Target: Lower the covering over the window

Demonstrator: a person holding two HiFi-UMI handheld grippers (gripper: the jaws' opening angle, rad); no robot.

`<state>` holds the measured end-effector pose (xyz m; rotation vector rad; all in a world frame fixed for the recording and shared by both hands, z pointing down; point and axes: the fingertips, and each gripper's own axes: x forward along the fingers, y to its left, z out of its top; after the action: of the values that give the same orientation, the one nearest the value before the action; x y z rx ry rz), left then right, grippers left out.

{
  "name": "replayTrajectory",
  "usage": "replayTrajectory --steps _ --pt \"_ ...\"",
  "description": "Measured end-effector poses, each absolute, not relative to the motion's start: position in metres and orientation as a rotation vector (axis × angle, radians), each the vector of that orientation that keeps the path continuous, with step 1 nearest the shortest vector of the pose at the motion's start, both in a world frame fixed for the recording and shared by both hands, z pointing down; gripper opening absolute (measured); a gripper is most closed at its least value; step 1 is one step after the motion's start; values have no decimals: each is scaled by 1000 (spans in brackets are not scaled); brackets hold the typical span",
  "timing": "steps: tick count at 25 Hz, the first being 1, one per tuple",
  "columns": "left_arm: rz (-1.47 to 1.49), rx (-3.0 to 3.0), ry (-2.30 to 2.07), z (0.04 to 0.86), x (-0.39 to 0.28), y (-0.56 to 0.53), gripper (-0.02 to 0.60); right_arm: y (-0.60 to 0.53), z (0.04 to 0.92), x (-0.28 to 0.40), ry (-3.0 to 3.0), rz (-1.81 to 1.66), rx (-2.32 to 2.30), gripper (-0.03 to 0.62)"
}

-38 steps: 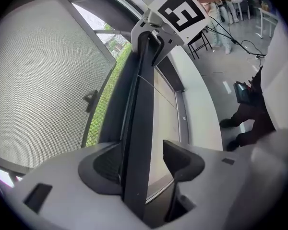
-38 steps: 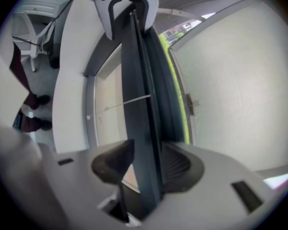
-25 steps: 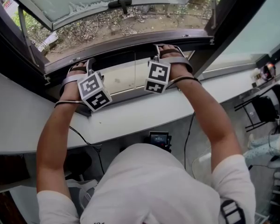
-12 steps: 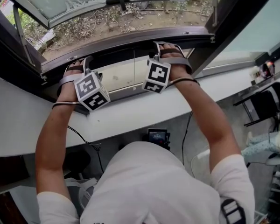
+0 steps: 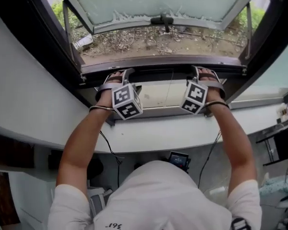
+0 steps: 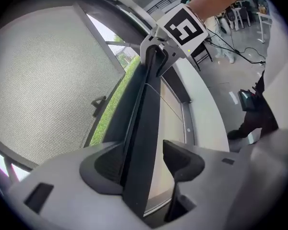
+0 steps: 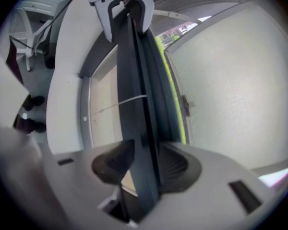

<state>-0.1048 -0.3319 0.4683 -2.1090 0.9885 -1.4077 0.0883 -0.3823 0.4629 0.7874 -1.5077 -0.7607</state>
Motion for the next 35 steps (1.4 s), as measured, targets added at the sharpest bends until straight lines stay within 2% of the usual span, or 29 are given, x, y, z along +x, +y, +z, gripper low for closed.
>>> replayTrajectory --steps 8,35 --pt "-1221 -2245 1183 448 -116 -331 254 -384 461 76 -1579 -756 797 170" --pt "-928 -2389 1430 399 -114 -309 235 -365 404 80 -1858 -660 1004 153"
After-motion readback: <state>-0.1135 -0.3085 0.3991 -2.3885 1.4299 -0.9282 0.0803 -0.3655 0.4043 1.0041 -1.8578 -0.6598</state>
